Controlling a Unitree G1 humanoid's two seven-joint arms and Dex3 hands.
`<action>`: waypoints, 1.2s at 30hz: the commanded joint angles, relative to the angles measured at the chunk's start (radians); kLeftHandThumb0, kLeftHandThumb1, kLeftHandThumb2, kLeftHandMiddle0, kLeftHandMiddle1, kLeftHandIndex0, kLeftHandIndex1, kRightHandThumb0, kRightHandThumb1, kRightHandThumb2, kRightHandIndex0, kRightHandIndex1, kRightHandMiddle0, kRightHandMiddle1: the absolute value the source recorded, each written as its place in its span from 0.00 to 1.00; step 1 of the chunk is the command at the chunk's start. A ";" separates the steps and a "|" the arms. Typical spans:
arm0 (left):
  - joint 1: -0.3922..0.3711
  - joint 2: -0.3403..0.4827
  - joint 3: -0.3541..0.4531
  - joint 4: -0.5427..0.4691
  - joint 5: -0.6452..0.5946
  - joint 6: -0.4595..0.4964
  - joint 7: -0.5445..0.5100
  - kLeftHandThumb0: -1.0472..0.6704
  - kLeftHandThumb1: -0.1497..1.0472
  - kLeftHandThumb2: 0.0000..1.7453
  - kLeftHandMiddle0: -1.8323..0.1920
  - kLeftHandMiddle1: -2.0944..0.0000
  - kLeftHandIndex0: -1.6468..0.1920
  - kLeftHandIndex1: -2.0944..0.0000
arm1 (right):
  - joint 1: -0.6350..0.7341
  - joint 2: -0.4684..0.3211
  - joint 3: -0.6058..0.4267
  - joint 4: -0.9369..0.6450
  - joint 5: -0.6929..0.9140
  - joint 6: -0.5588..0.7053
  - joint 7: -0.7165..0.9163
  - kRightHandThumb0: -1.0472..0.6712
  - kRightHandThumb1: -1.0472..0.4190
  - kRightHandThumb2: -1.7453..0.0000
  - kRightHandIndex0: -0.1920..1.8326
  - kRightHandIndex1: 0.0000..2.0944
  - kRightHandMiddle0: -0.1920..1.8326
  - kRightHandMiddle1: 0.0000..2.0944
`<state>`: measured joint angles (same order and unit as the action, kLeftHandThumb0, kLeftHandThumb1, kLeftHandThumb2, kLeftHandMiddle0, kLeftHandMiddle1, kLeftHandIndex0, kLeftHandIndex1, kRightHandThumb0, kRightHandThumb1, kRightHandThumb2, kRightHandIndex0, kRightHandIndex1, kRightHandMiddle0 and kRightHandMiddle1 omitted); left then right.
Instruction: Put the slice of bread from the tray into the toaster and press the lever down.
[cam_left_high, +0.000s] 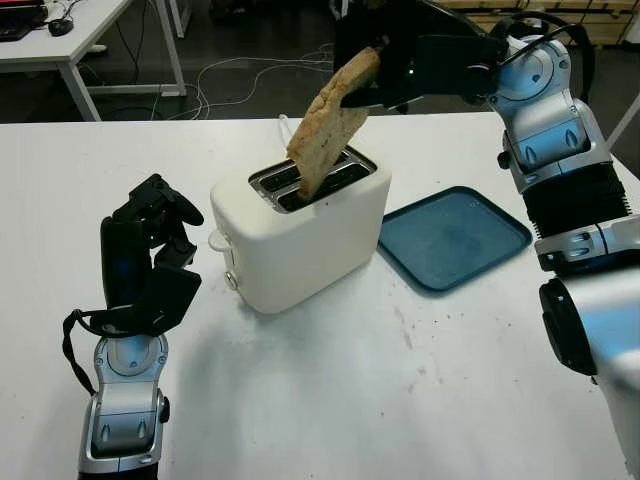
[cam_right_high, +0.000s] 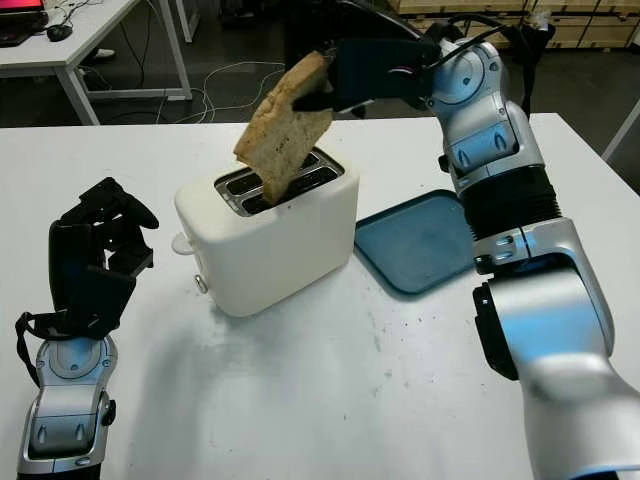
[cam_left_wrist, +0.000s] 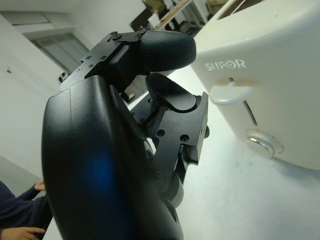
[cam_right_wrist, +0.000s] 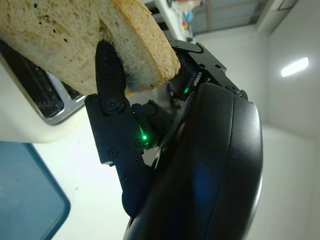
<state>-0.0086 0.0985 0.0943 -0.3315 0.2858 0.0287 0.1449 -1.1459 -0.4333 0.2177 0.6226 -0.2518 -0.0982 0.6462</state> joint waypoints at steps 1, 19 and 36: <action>0.003 -0.001 0.000 -0.008 0.004 -0.009 0.010 0.57 0.86 0.58 0.38 0.17 0.52 0.17 | 0.017 -0.011 0.017 0.016 -0.020 -0.026 -0.006 0.37 0.09 0.73 0.63 0.83 0.52 0.83; 0.005 0.001 -0.002 -0.010 0.007 -0.004 0.009 0.57 0.87 0.56 0.38 0.17 0.53 0.17 | 0.058 -0.071 0.163 -0.058 -0.306 -0.207 -0.169 0.33 0.09 0.74 0.65 0.83 0.51 0.83; 0.003 -0.006 -0.011 -0.007 0.006 -0.003 0.019 0.57 0.86 0.58 0.37 0.17 0.52 0.17 | -0.047 -0.068 0.417 -0.008 -0.817 -0.427 -0.685 0.36 0.11 0.76 0.66 0.83 0.47 0.74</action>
<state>-0.0066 0.0960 0.0877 -0.3339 0.2863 0.0287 0.1586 -1.1739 -0.5060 0.6141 0.6019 -1.0392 -0.5062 -0.0079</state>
